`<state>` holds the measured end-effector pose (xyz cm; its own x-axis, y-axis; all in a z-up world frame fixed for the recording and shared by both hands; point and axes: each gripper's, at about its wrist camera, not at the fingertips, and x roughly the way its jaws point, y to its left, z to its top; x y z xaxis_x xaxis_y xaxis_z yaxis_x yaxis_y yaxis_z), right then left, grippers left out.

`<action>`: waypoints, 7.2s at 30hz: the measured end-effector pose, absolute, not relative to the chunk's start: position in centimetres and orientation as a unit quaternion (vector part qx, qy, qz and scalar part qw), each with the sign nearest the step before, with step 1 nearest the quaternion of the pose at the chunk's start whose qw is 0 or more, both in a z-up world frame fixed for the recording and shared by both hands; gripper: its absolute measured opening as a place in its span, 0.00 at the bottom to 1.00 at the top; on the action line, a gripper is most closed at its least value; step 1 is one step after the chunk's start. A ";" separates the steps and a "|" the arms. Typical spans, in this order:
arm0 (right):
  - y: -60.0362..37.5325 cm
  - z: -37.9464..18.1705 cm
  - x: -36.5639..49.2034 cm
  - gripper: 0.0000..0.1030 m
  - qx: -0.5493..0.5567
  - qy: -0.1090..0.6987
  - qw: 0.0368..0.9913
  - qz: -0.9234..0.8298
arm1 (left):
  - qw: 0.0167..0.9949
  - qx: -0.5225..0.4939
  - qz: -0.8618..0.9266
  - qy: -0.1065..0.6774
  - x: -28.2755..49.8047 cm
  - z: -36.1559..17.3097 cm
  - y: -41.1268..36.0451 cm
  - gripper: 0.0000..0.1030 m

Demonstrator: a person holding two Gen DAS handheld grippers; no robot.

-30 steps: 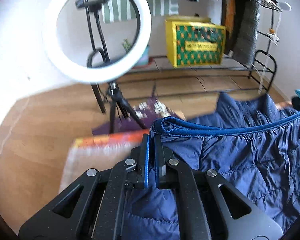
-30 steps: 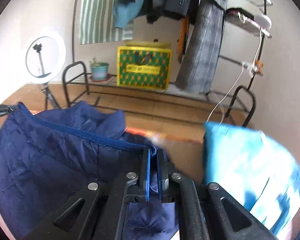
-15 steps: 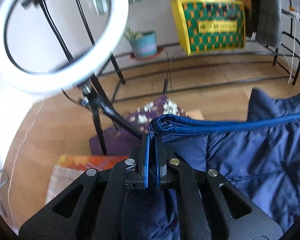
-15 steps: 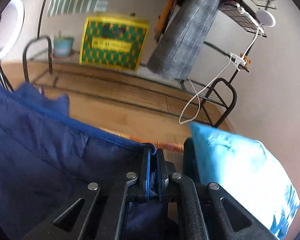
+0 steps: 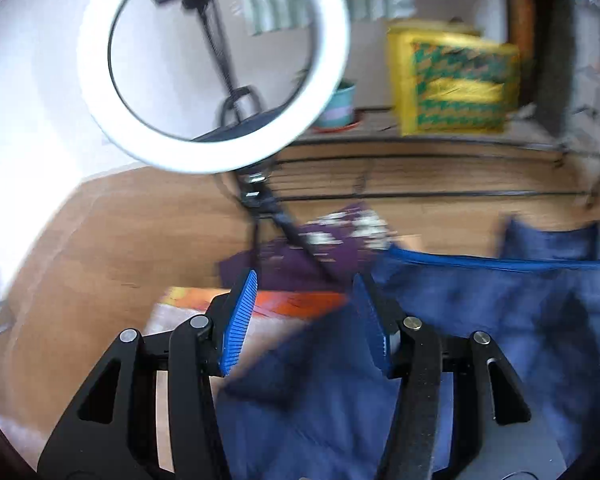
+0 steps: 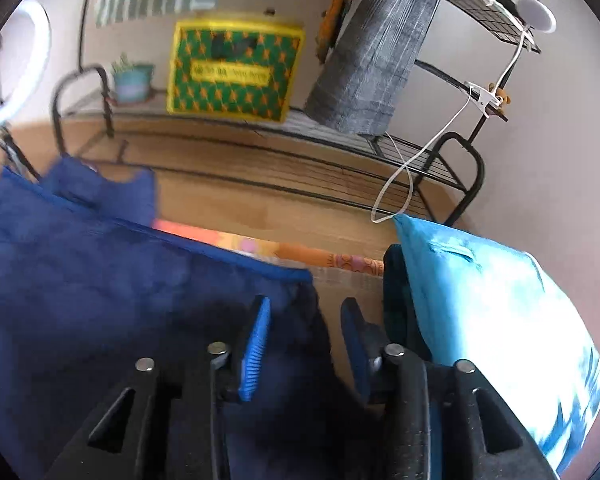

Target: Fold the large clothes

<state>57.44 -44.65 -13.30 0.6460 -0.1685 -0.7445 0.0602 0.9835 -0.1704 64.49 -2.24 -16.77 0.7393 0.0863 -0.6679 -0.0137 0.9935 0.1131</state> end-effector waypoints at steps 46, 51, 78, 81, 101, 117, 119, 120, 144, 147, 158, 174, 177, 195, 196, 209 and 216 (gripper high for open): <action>-45.7 -15.5 33.8 0.10 0.309 0.363 0.879 -0.030 | 0.904 0.137 -0.183 0.363 43.9 -23.5 -21.6 0.52; -43.4 -11.1 34.7 0.08 0.239 0.353 0.904 -0.029 | 0.900 0.066 -0.190 0.387 43.6 -21.6 -19.0 0.52; -21.7 -0.1 40.1 0.07 -0.016 0.294 0.954 0.052 | 0.945 -0.121 0.048 0.299 22.0 -10.7 19.8 0.52; -16.7 -0.6 41.3 0.07 -0.052 0.294 0.951 0.078 | 0.946 -0.128 0.050 0.295 21.2 -10.7 20.7 0.52; 8.3 -16.9 45.0 0.05 -0.217 0.393 0.863 0.233 | 0.930 -0.160 0.087 0.320 20.2 -12.7 25.3 0.52; 3.4 -13.9 42.8 0.41 -0.090 0.406 0.837 0.356 | 0.926 -0.167 0.050 0.335 25.0 -13.8 22.2 0.52; 0.5 -11.6 42.0 0.49 -0.038 0.395 0.838 0.375 | 0.922 -0.176 0.032 0.344 26.2 -14.1 21.6 0.55; -1.4 -10.5 41.6 0.49 -0.014 0.390 0.839 0.379 | 0.920 -0.181 0.022 0.347 26.9 -14.2 21.2 0.56; -19.2 -13.3 59.1 0.43 0.043 0.367 0.916 0.154 | 0.890 -0.107 -0.050 0.439 45.9 -22.8 10.0 0.56; -18.8 -16.9 61.5 0.43 0.040 0.404 0.903 0.138 | 0.893 -0.091 -0.055 0.437 46.0 -23.8 9.6 0.59; -19.6 -16.0 60.5 0.65 0.011 0.412 0.898 0.155 | 0.864 -0.214 -0.109 0.442 48.0 -21.8 15.4 0.71; -29.4 -18.7 53.7 0.89 0.280 0.469 0.794 0.265 | 0.762 -0.373 -0.216 0.483 58.9 -25.2 18.8 0.80; -28.9 -19.6 53.9 0.89 0.278 0.476 0.790 0.268 | 0.760 -0.352 -0.220 0.500 60.1 -25.9 17.4 0.80; -25.7 -22.0 56.4 0.81 0.325 0.469 0.768 0.290 | 0.777 -0.335 -0.217 0.486 62.2 -26.9 15.7 0.74; -25.4 -22.0 56.6 0.81 0.327 0.466 0.770 0.289 | 0.782 -0.325 -0.214 0.487 62.3 -26.8 15.3 0.64; -24.6 -20.1 56.3 0.31 0.290 0.469 0.793 0.259 | 0.820 -0.281 -0.209 0.454 59.9 -22.1 12.5 0.16; -24.4 -15.5 54.6 0.24 0.213 0.461 0.823 0.256 | 0.822 -0.265 -0.230 0.449 56.8 -19.5 9.9 0.13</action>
